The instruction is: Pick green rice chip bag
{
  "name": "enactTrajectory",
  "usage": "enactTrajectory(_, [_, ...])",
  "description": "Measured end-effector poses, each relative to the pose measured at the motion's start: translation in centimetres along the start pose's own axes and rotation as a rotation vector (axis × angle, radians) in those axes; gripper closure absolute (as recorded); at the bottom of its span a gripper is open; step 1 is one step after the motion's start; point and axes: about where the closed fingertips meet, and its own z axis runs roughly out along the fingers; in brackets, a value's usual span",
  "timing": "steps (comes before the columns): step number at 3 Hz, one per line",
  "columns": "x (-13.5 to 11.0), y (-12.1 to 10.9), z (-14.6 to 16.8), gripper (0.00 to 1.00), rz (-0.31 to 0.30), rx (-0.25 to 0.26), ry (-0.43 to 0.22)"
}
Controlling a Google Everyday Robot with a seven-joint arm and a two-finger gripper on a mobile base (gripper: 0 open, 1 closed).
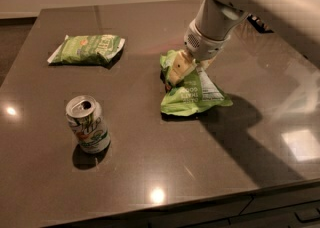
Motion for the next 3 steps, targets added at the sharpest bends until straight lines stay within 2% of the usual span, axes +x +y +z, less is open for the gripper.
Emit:
enactTrajectory(1, [-0.4, 0.0, -1.2, 0.83, -0.038, -0.019, -0.026])
enactTrajectory(2, [-0.9, -0.1, -3.3, 1.0, -0.107, -0.049, -0.068])
enactTrajectory(3, [-1.6, 0.4, -5.9, 1.0, -0.195, -0.07, -0.112])
